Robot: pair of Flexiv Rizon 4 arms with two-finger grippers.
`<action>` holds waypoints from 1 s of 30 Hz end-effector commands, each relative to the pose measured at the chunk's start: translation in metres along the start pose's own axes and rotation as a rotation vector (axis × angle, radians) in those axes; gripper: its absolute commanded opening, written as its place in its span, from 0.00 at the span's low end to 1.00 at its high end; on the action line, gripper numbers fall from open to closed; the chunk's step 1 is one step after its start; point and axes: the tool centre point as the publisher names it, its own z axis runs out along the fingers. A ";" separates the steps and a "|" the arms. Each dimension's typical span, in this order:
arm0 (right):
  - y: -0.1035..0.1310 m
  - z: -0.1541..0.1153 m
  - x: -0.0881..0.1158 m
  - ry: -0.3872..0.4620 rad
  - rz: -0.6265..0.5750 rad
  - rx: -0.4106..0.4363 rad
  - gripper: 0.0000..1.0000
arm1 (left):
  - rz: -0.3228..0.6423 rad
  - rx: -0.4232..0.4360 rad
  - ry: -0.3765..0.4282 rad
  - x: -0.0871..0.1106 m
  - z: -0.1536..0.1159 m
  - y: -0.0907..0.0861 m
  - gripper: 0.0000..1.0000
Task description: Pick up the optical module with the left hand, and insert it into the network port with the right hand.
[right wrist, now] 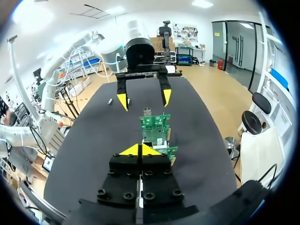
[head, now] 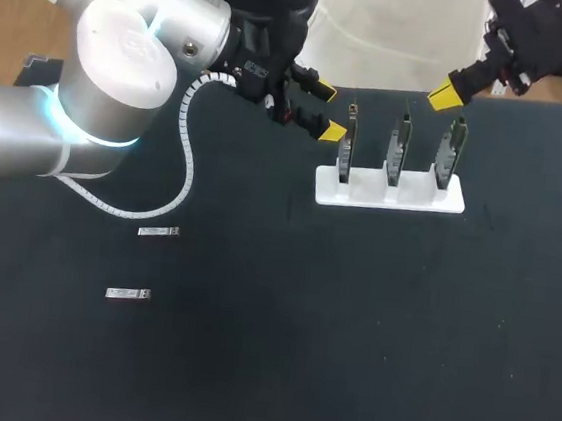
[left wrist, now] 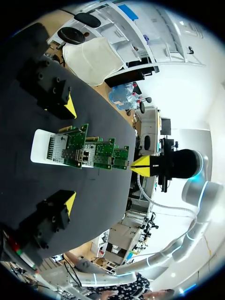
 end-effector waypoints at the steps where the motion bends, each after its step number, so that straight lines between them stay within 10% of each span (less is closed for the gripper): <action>1: -0.001 0.001 0.001 0.000 0.004 -0.001 0.00 | -0.001 0.002 0.006 -0.001 0.001 0.001 1.00; 10: 0.001 0.002 -0.001 -0.003 0.002 0.015 0.00 | -0.001 0.002 0.006 -0.001 0.001 0.001 1.00; 12: 0.000 0.003 -0.002 0.021 0.030 0.042 1.00 | -0.001 0.002 0.006 -0.001 0.001 0.001 1.00; 30: 0.000 0.003 -0.002 0.021 0.030 0.042 1.00 | -0.001 0.002 0.006 -0.001 0.001 0.001 1.00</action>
